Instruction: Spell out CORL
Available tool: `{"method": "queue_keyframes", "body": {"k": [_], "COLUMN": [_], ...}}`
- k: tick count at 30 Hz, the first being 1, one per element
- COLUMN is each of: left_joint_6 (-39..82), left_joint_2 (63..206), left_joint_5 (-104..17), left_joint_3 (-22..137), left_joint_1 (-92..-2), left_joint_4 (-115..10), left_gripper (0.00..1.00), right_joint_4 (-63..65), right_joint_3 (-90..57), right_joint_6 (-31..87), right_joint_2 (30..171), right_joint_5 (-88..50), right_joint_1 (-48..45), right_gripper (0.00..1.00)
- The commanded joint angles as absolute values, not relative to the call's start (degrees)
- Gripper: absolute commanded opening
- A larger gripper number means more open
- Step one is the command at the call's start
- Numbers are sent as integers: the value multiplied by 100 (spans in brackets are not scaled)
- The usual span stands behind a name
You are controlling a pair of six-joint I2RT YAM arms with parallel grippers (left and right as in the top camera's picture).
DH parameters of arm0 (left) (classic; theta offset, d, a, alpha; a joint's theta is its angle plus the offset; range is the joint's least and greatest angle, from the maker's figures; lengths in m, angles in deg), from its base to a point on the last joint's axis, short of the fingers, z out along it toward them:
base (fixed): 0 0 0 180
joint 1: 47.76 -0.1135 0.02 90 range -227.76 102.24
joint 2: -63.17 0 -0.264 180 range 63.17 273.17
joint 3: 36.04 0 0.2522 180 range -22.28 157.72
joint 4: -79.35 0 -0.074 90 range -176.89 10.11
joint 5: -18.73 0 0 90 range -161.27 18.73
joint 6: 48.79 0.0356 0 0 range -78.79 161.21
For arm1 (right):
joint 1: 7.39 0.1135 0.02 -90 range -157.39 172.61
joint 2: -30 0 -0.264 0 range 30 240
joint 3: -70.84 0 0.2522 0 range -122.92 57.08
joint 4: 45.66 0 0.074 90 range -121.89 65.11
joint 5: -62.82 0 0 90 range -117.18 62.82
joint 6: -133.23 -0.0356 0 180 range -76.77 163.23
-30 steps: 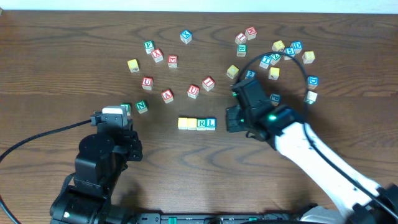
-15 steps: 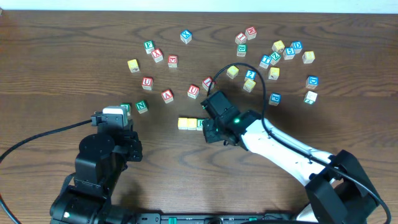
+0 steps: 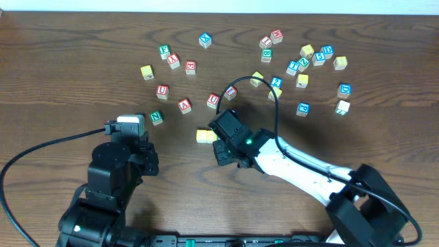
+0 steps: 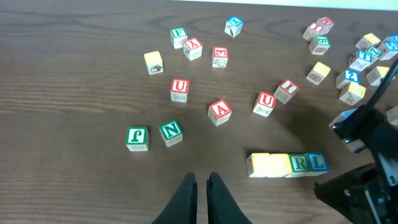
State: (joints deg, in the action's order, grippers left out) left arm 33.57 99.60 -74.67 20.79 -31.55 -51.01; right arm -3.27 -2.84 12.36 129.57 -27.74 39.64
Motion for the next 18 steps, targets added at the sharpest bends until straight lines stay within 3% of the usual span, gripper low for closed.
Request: {"method": "queue_keyframes", "body": {"k": [1,18], "left_joint_6": [3390,3392], "left_joint_2": [10071,10076], "left_joint_5": [-7559,-7559], "left_joint_3": [2258,2258], "left_joint_1": [-3173,-3173], "left_joint_4": [-5095,-5134], "left_gripper": [7,7], "right_joint_4": [-434,-729], "right_joint_3": [-282,-282], "right_joint_6": [1109,1207], "right_joint_2": [13318,13606], "right_joint_5": [-2874,-2876], "right_joint_1": [4003,4003], "right_gripper": [1,1]}}
